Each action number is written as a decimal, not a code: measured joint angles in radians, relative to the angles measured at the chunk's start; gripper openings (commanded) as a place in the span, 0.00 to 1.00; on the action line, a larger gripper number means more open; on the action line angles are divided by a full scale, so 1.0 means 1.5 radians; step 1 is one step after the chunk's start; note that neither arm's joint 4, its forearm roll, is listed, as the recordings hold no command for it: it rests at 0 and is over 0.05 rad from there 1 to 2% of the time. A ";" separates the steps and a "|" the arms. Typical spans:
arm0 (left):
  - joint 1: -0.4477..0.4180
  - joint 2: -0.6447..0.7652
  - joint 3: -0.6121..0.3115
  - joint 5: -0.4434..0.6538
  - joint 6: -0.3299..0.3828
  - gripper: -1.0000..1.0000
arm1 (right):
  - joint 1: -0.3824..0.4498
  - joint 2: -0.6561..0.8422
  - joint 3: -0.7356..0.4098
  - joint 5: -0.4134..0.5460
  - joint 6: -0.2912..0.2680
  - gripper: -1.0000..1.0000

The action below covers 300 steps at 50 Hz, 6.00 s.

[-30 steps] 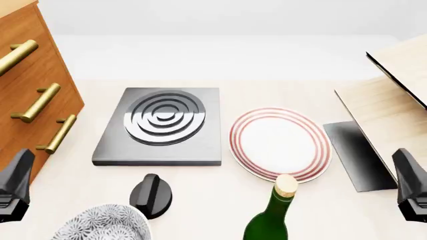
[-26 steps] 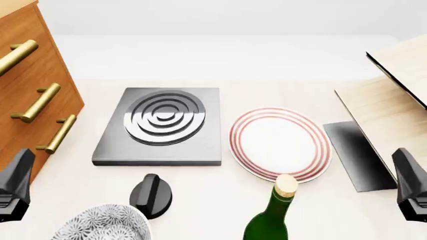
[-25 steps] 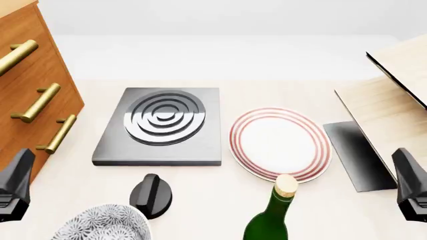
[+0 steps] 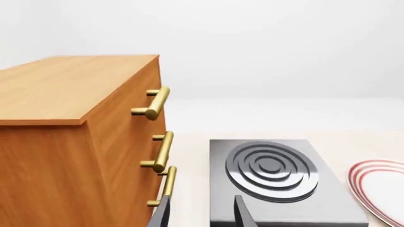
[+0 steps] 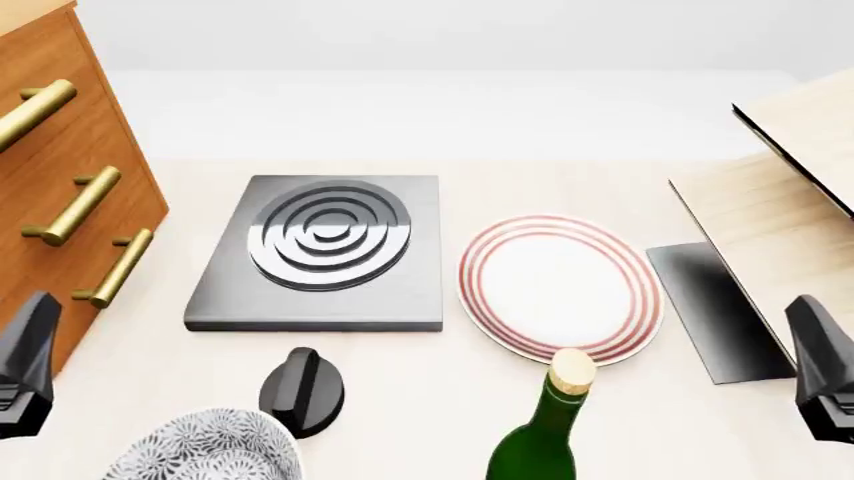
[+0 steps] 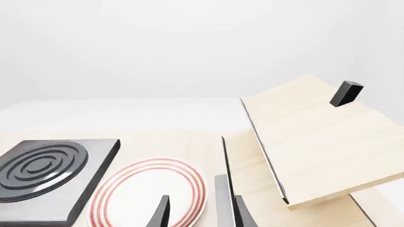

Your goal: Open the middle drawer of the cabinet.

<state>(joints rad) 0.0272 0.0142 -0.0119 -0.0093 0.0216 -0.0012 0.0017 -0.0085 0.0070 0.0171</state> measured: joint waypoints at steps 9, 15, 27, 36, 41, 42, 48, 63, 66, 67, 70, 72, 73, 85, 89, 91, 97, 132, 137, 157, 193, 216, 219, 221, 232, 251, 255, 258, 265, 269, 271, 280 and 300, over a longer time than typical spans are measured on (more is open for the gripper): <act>0.003 -0.003 -0.014 0.005 0.012 1.00 | 0.000 0.000 0.000 0.000 0.001 1.00; 0.002 0.002 -0.028 0.005 0.025 1.00 | -0.001 0.000 0.000 0.001 0.001 1.00; -0.017 0.028 -0.062 -0.006 0.069 1.00 | -0.001 0.000 -0.001 0.001 0.001 1.00; -0.045 0.059 -0.092 -0.017 0.123 1.00 | -0.001 0.000 -0.001 0.001 0.001 1.00; -0.058 0.070 -0.108 -0.019 0.155 1.00 | -0.001 0.000 -0.001 0.001 0.001 1.00; -0.060 0.072 -0.111 -0.019 0.162 1.00 | -0.001 0.000 -0.001 0.001 0.001 1.00; -0.071 0.081 -0.127 -0.022 0.208 1.00 | -0.001 0.000 -0.001 0.001 0.001 1.00; -0.093 0.088 -0.144 -0.029 0.324 1.00 | -0.001 0.000 -0.001 0.001 0.001 1.00; -0.100 0.091 -0.143 -0.033 0.349 1.00 | -0.001 0.000 -0.001 0.001 0.001 1.00; -0.102 0.092 -0.142 -0.034 0.357 1.00 | -0.001 0.000 -0.001 0.001 0.001 1.00; -0.109 0.096 -0.140 -0.039 0.378 1.00 | -0.001 0.000 -0.001 0.001 0.001 1.00; -0.112 0.100 -0.138 -0.043 0.391 1.00 | -0.001 0.000 -0.001 0.001 0.001 1.00; -0.114 0.102 -0.137 -0.046 0.397 1.00 | -0.001 0.000 -0.001 0.001 0.001 1.00; -0.123 0.151 -0.124 -0.083 0.450 1.00 | -0.001 0.000 -0.001 0.001 0.001 1.00; -0.123 0.173 -0.122 -0.095 0.460 1.00 | -0.001 0.000 -0.001 0.001 0.001 1.00; -0.124 0.184 -0.120 -0.101 0.465 1.00 | -0.001 0.000 -0.001 0.001 0.001 1.00; -0.122 0.213 -0.114 -0.119 0.476 1.00 | -0.001 0.000 -0.001 0.001 0.001 1.00; -0.063 0.395 -0.043 -0.324 0.557 1.00 | -0.001 0.000 -0.001 0.001 0.001 1.00; -0.059 0.431 -0.029 -0.376 0.581 1.00 | -0.001 0.000 -0.001 0.001 0.001 1.00; -0.054 0.576 -0.003 -0.553 0.655 1.00 | -0.002 0.000 0.000 0.000 0.001 1.00; -0.001 0.850 -0.008 -0.788 0.683 1.00 | -0.002 0.000 0.000 0.000 0.001 1.00; 0.032 0.900 -0.039 -0.806 0.689 1.00 | -0.002 0.000 0.000 0.000 0.001 1.00; 0.035 0.908 -0.045 -0.807 0.689 1.00 | -0.002 0.000 0.000 0.000 0.001 1.00; 0.037 0.913 -0.048 -0.807 0.689 1.00 | -0.002 0.000 0.000 0.000 0.001 1.00; 0.045 0.940 -0.065 -0.807 0.687 1.00 | -0.002 0.000 0.000 0.000 0.001 1.00; 0.066 0.970 -0.083 -0.807 0.689 1.00 | -0.002 0.000 0.000 0.000 0.001 1.00; 0.073 0.975 -0.087 -0.807 0.689 1.00 | -0.002 0.000 0.000 0.000 0.001 1.00; 0.078 0.978 -0.090 -0.807 0.689 1.00 | -0.002 0.000 0.000 0.000 0.001 1.00; 0.088 0.988 -0.097 -0.807 0.689 1.00 | -0.002 0.000 0.000 0.000 0.001 1.00; 0.094 0.993 -0.101 -0.807 0.690 1.00 | -0.002 0.000 0.000 0.000 0.001 1.00; 0.097 0.995 -0.103 -0.807 0.690 1.00 | -0.002 0.000 0.000 0.000 0.001 1.00; 0.108 1.010 -0.113 -0.807 0.691 1.00 | -0.002 0.000 0.000 0.000 0.001 1.00; 0.133 1.037 -0.133 -0.807 0.695 1.00 | -0.002 0.000 0.000 0.000 0.001 1.00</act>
<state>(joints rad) 0.2271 1.5691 -0.2115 -1.2200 1.0635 -0.0045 0.0015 -0.0081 0.0068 0.0184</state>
